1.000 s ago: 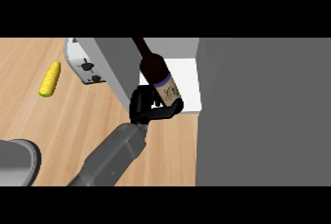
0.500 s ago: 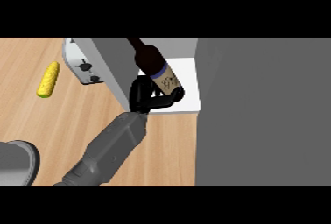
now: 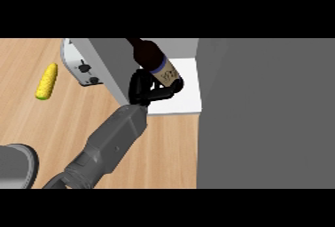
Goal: Pick up the wine, place it into the cabinet and close the cabinet
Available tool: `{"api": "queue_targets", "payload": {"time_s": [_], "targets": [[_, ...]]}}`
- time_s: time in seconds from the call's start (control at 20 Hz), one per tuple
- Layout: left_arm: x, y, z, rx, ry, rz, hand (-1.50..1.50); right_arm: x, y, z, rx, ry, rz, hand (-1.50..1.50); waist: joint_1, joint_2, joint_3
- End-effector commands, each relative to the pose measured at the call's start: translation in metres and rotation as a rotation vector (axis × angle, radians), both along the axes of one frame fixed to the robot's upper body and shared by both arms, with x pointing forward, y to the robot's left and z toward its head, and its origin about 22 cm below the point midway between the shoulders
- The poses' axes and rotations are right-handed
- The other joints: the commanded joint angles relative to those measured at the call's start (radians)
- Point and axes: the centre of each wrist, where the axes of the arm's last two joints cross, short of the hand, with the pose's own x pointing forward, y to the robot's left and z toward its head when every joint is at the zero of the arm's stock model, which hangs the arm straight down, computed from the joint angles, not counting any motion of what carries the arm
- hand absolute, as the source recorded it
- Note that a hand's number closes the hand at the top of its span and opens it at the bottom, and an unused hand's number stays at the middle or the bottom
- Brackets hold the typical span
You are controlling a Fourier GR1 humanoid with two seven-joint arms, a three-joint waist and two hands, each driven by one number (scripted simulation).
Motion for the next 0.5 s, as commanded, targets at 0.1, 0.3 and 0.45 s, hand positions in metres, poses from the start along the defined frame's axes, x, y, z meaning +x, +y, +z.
{"api": "queue_targets", "payload": {"time_s": [0.1, 0.3, 0.45], "targets": [[-0.003, 0.009, -0.012, 0.029, 0.045, 0.025, 1.50, 0.011, 0.004, -0.011, 0.011, -0.008, 0.009, -1.50, -0.008, 0.003, 0.000], [-0.005, 0.012, -0.016, 0.022, 0.015, 0.041, 1.50, -0.002, 0.004, -0.003, 0.010, 0.011, 0.001, -1.50, -0.011, 0.002, 0.000], [-0.014, 0.020, -0.030, 0.012, -0.006, 0.087, 1.50, 0.010, 0.000, 0.006, 0.001, 0.009, 0.008, -1.50, -0.014, 0.005, -0.001]]}}
